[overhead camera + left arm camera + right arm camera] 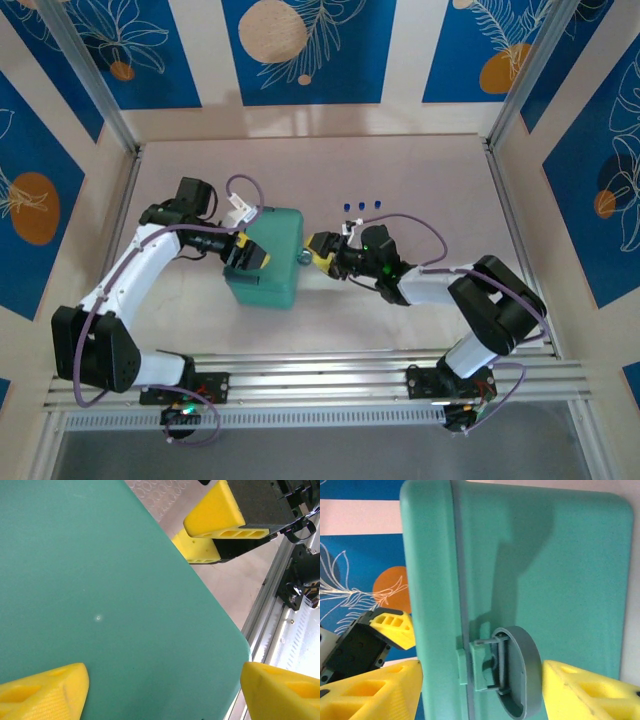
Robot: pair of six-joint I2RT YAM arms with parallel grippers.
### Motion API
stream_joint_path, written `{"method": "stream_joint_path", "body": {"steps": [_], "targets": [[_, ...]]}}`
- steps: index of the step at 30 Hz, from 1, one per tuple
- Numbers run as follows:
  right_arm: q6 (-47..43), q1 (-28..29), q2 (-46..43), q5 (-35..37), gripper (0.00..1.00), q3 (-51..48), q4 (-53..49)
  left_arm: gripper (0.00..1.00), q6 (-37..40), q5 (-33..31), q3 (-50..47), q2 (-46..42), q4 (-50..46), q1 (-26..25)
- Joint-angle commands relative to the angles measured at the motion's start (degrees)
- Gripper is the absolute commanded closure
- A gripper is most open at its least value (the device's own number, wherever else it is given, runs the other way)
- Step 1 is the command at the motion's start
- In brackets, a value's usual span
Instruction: Organize the chemistry lab equipment
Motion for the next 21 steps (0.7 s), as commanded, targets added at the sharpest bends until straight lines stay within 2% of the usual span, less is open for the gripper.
{"method": "stream_joint_path", "body": {"steps": [1, 11, 21], "targets": [[1.58, 0.28, 2.36, -1.65, 0.36, -0.59, 5.3, 0.19, 0.07, -1.93, -0.97, 1.98, 0.36, -0.82], [2.25, 0.91, 4.72, -2.58, 0.36, 0.75, 8.85, 0.19, -0.11, -4.68, -1.34, 3.21, 0.28, -1.09], [-0.57, 2.06, 0.93, -1.63, 0.36, 2.12, 4.93, 0.19, 0.07, -5.0, -1.34, 3.83, -0.15, -1.14]]}}
